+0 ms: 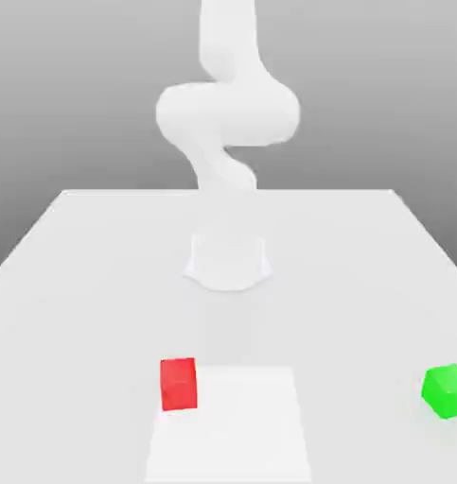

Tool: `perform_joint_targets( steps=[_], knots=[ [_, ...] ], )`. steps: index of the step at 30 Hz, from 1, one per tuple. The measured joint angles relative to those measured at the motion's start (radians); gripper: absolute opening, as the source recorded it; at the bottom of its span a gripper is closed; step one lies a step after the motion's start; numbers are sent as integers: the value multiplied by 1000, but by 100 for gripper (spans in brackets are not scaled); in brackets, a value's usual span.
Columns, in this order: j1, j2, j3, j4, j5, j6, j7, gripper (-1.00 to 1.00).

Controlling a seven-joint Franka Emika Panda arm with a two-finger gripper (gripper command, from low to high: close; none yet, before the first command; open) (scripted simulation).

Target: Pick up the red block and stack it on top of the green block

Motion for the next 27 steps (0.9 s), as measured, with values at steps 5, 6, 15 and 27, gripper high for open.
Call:
perform_joint_targets(
  steps=[5,6,15,27],
  knots=[
    [-106,145,74,-96,-16,92,242,0],
    [-126,174,88,-115,-18,110,288,0],
    [-284,429,178,-283,-41,270,706,0],
    [-373,750,189,-462,-11,492,1135,0]
  ],
)
